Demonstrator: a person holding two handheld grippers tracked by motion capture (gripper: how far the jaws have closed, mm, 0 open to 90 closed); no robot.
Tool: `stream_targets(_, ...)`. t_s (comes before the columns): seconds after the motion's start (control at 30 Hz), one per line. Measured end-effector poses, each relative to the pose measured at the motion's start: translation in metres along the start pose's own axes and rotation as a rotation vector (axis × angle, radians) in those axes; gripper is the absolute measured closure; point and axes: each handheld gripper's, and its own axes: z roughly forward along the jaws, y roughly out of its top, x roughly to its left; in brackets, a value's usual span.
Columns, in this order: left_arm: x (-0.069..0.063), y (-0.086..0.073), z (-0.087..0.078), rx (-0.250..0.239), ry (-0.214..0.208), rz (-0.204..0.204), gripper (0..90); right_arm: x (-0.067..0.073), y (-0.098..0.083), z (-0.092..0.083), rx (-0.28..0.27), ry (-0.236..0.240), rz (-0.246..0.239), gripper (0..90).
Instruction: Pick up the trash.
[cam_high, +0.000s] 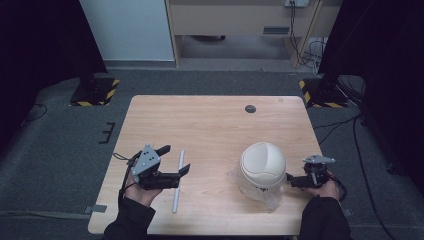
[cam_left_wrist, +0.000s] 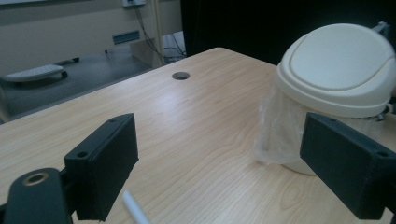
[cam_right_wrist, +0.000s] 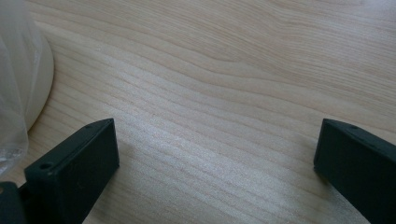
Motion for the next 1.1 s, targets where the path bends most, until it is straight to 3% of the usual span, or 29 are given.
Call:
stream_targets(0.33,-0.023,0.013,0.014,-0.01,-0.074,0.034,10.9,0.0,0.0,0.0,-0.001,0.001,-0.002,0.4)
stream_targets(0.77,-0.06,0.029,0.064,0.008,-0.183,0.091,11.4,0.0,0.001,0.001,-0.001,-0.002,-0.005,0.4)
stream_targets(1.1,-0.073,0.033,0.089,0.023,-0.234,0.088,11.4,0.001,0.001,0.001,-0.002,-0.002,-0.004,0.4)
